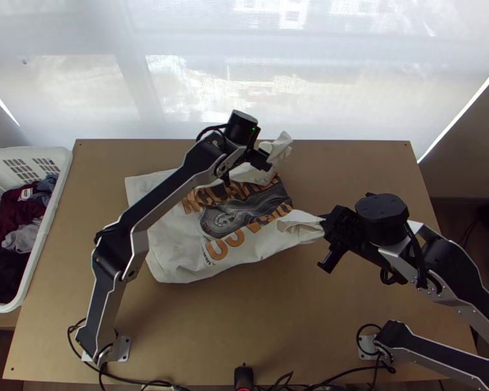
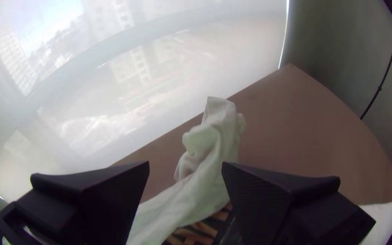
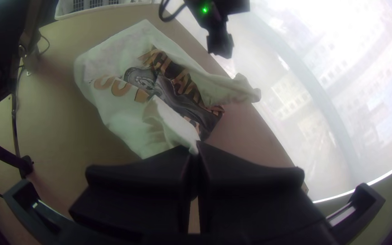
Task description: Fold the t-shirt
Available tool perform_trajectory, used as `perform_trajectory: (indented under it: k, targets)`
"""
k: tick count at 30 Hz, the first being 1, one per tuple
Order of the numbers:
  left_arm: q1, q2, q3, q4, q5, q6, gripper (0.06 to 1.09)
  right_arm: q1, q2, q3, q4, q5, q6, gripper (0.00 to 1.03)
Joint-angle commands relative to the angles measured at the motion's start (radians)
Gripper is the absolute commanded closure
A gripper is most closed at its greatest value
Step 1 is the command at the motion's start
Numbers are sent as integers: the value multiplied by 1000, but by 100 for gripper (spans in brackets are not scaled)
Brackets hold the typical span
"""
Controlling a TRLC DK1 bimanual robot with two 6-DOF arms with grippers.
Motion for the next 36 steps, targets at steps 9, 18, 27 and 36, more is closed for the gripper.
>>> perform_trajectory:
  k: [9, 18, 27, 36]
  targets:
    - [114, -663, -604, -499, 144, 126, 28, -44, -11, -36, 46, -24, -7, 100]
    - [116, -910, -956, -496, 96, 141, 28, -96, -11, -65, 80, -44, 0, 100]
    - [153, -1034, -1238, -359, 38, 151, 28, -168, -17, -97, 97, -84, 43, 100]
    - [47, -1053, -1342, -210, 15, 115, 28, -173, 5, -85, 103, -84, 31, 100]
